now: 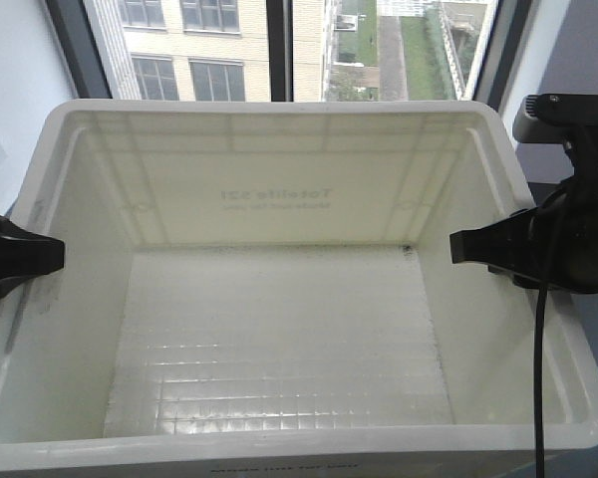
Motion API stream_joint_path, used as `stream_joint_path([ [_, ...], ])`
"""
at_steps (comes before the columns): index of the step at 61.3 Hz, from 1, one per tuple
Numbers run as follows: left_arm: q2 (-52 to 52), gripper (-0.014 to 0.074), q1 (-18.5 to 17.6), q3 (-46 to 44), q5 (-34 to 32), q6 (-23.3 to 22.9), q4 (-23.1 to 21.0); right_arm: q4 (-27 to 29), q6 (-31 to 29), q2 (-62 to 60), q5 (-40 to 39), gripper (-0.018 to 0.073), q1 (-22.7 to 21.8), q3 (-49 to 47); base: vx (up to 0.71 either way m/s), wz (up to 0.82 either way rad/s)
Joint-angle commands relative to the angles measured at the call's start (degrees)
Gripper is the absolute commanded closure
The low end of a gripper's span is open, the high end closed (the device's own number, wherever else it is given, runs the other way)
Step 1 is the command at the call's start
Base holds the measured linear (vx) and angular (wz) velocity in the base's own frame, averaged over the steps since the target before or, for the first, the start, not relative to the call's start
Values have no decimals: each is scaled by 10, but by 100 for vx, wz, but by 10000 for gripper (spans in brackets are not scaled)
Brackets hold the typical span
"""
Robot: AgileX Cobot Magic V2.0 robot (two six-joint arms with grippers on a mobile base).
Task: Move bin from left to right shelf
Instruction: 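Hold the tote with both grippers while driving to the other shelf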
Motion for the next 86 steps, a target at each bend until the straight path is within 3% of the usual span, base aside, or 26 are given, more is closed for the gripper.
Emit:
stream_joint_path([
  [1, -17, 524, 0, -23, -46, 23, 4, -78, 7, -15, -33, 523, -10, -20, 23, 40],
  [86, -17, 524, 0, -23, -46, 23, 4, -78, 7, -15, -33, 523, -10, -20, 17, 47],
])
